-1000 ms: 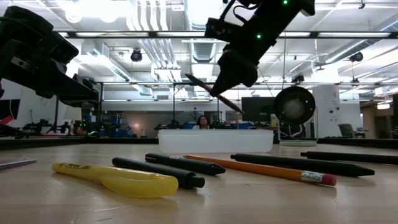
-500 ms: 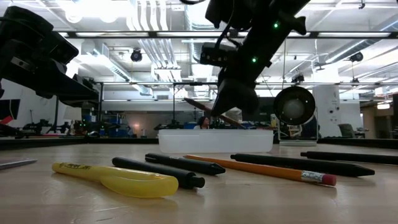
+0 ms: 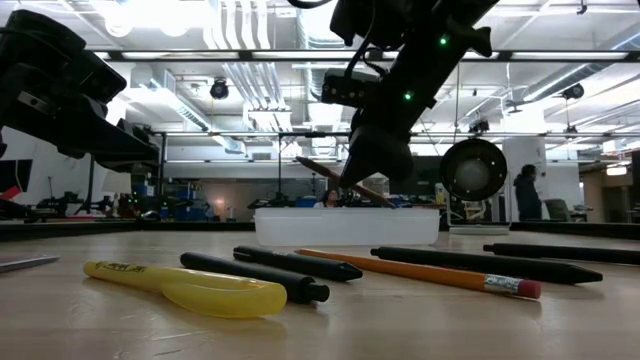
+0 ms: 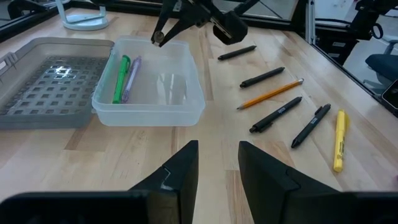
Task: Pick & place school supplies into a supply box
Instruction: Put the brown pen into the transparent supply box, then put the black pen into the transparent supply box
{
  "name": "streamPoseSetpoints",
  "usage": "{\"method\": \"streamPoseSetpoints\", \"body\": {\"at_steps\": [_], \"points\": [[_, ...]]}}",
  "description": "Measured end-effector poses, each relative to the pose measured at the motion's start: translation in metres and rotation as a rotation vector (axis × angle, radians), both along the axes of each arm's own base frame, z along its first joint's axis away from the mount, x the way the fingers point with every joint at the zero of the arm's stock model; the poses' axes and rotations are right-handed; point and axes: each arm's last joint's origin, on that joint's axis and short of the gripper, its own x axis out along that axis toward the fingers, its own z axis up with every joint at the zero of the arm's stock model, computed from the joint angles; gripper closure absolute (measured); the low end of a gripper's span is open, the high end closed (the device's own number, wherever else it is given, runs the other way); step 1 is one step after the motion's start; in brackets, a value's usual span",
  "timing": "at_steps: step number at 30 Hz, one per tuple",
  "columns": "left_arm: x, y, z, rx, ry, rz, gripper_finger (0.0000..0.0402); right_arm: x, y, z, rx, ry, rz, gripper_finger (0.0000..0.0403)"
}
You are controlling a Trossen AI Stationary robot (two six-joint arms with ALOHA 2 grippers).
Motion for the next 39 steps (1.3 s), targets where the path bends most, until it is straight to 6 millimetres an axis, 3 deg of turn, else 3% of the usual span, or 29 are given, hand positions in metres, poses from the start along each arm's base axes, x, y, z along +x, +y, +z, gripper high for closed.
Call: {"method": "streamPoseSetpoints", "body": {"at_steps": [27, 39], "points": [[0.000, 0.000, 0.000, 0.000, 0.000, 0.000, 0.0302, 0.000, -0.005, 0.001, 0.029, -0.037, -0.059, 0.0331], [0.000, 0.000, 0.000, 0.000, 0.000, 0.000, 0.0302, -0.003, -0.004, 0.023, 0.102, -0.086, -0.164, 0.0328]]}}
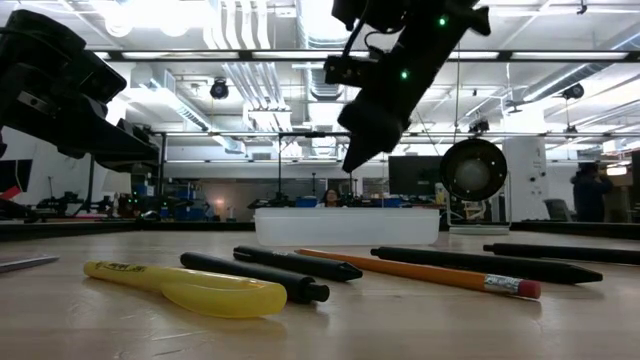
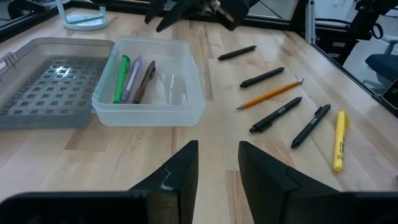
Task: Pick & place school supplies into a supply box
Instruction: Put the black pen into the transparent supply box
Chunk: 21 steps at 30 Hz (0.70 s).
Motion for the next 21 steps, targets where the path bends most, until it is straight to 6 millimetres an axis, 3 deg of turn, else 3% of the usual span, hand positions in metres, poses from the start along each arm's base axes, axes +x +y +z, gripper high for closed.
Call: {"method": "streamPoseSetpoints", "body": {"at_steps": [8, 12, 16, 21], "points": [[0.000, 0.000, 0.000, 0.000, 0.000, 0.000, 0.0302, 0.002, 0.001, 0.021, 0.092, -0.044, -0.120, 0.0329], [0.000, 0.000, 0.000, 0.000, 0.000, 0.000, 0.0302, 0.002, 0.006, 0.031, 0.250, -0.032, -0.156, 0.0335], [0.000, 0.000, 0.000, 0.000, 0.000, 0.000, 0.0302, 0.001, 0.020, 0.034, 0.461, -0.051, -0.206, 0.0332], [0.000, 0.000, 0.000, 0.000, 0.000, 0.000, 0.0302, -0.004, 0.045, 0.034, 0.523, -0.067, -0.219, 0.0326]]}}
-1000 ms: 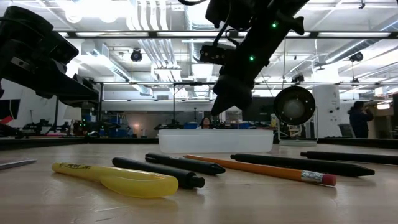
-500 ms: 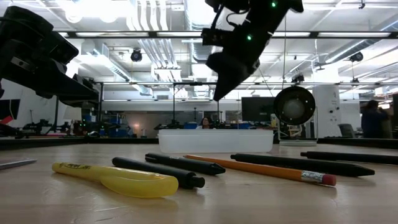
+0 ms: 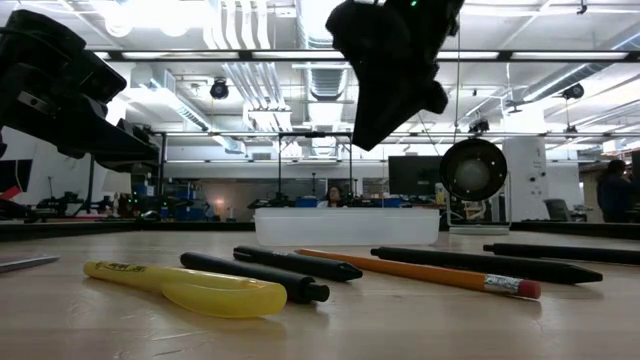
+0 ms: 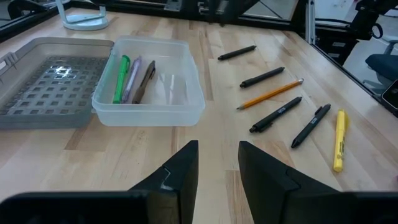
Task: Pick & place school supplies into a supply box
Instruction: Put the black pen into the transparent supply box
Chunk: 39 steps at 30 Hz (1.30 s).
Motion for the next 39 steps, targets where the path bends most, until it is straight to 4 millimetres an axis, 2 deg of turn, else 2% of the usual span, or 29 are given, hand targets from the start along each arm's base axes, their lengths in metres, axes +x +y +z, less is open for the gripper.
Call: {"method": "streamPoseSetpoints", "body": {"at_steps": [10, 17, 25, 30, 39], "points": [[0.000, 0.000, 0.000, 0.000, 0.000, 0.000, 0.0302, -0.009, 0.040, 0.004, 0.064, -0.037, -0.002, 0.0338], [0.000, 0.000, 0.000, 0.000, 0.000, 0.000, 0.0302, -0.025, 0.060, 0.000, 0.047, 0.059, 0.053, 0.0339], [0.000, 0.000, 0.000, 0.000, 0.000, 0.000, 0.0302, -0.043, 0.063, -0.005, 0.204, 0.280, 0.029, 0.0341], [0.000, 0.000, 0.000, 0.000, 0.000, 0.000, 0.0302, -0.053, 0.060, -0.008, 0.214, 0.388, -0.012, 0.0331], [0.000, 0.000, 0.000, 0.000, 0.000, 0.000, 0.0302, -0.058, 0.057, -0.016, 0.201, 0.433, -0.033, 0.0295]]}}
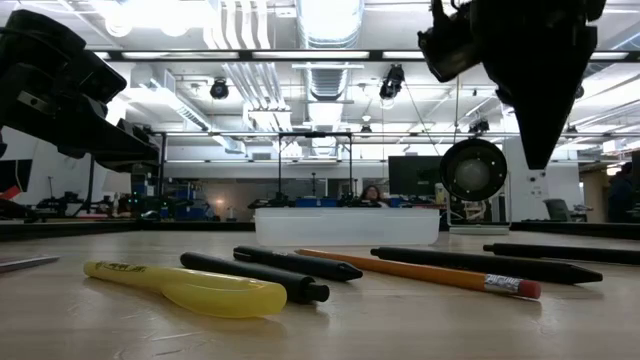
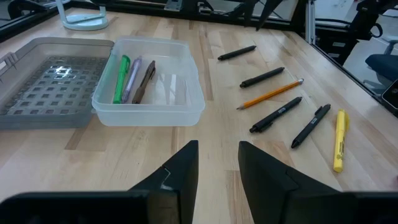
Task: Pick & place school supplies into a supply box
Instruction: Put the black pen into the transparent supply box
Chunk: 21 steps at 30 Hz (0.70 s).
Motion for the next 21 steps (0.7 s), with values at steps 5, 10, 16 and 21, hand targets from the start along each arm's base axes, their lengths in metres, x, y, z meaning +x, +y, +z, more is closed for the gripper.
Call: {"method": "streamPoseSetpoints", "body": {"at_steps": [5, 10, 16, 21], "points": [[0.000, 0.000, 0.000, 0.000, 0.000, 0.000, 0.0302, -0.006, -0.005, -0.011, 0.004, 0.050, -0.042, 0.0269], [0.000, 0.000, 0.000, 0.000, 0.000, 0.000, 0.0302, -0.012, -0.010, -0.023, -0.014, 0.090, -0.062, 0.0249], [0.000, 0.000, 0.000, 0.000, 0.000, 0.000, 0.0302, -0.013, -0.012, -0.031, 0.010, 0.083, -0.064, 0.0232], [0.000, 0.000, 0.000, 0.000, 0.000, 0.000, 0.0302, -0.011, -0.012, -0.039, 0.030, 0.039, -0.053, 0.0227]]}}
